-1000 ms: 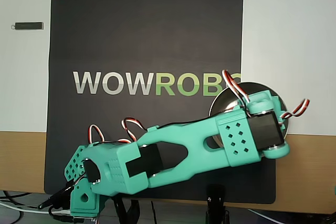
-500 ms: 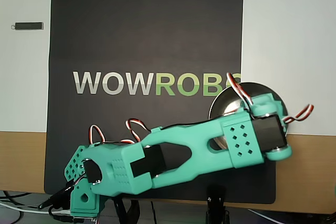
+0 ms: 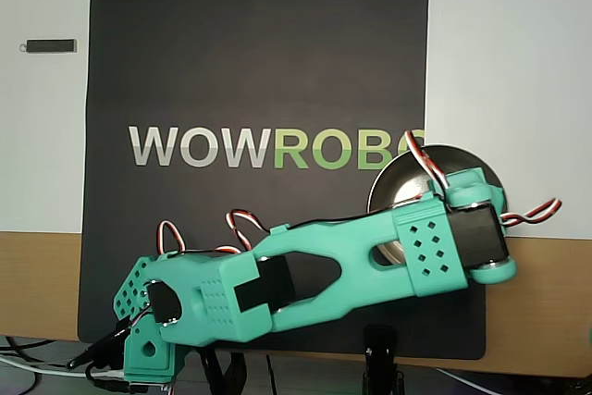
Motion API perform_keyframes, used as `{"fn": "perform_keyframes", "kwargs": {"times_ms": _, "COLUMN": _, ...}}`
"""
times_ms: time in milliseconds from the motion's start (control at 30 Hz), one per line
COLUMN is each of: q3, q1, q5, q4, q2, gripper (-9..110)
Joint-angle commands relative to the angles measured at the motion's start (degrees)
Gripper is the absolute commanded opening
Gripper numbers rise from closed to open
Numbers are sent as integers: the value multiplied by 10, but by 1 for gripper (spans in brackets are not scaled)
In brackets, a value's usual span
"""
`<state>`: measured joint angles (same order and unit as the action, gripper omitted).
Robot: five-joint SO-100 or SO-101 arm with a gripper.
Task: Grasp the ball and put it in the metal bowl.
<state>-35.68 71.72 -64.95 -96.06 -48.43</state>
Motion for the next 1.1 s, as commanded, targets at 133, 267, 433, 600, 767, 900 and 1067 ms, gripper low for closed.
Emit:
{"fn": "perform_keyframes", "kwargs": {"times_ms": 133, "q3": 21, "q1": 7, "q5": 18, "q4": 2, "q2": -11, "gripper": 20}}
{"fn": "perform_keyframes", "kwargs": {"times_ms": 267, "q3": 21, "q1": 7, "q5": 80, "q4": 2, "q2": -12, "gripper": 20}}
{"fn": "perform_keyframes", "kwargs": {"times_ms": 433, "q3": 21, "q1": 7, "q5": 134, "q4": 2, "q2": -12, "gripper": 20}}
{"fn": "perform_keyframes", "kwargs": {"times_ms": 600, "q3": 21, "q1": 7, "q5": 183, "q4": 2, "q2": -12, "gripper": 20}}
{"fn": "perform_keyframes", "kwargs": {"times_ms": 767, "q3": 21, "q1": 7, "q5": 234, "q4": 2, "q2": -12, "gripper": 20}}
{"fn": "perform_keyframes", "kwargs": {"times_ms": 900, "q3": 21, "q1": 4, "q5": 292, "q4": 20, "q2": -12, "gripper": 20}}
{"fn": "perform_keyframes", "kwargs": {"times_ms": 1067, "q3": 21, "q1": 3, "q5": 352, "q4": 46, "q2": -12, "gripper": 20}}
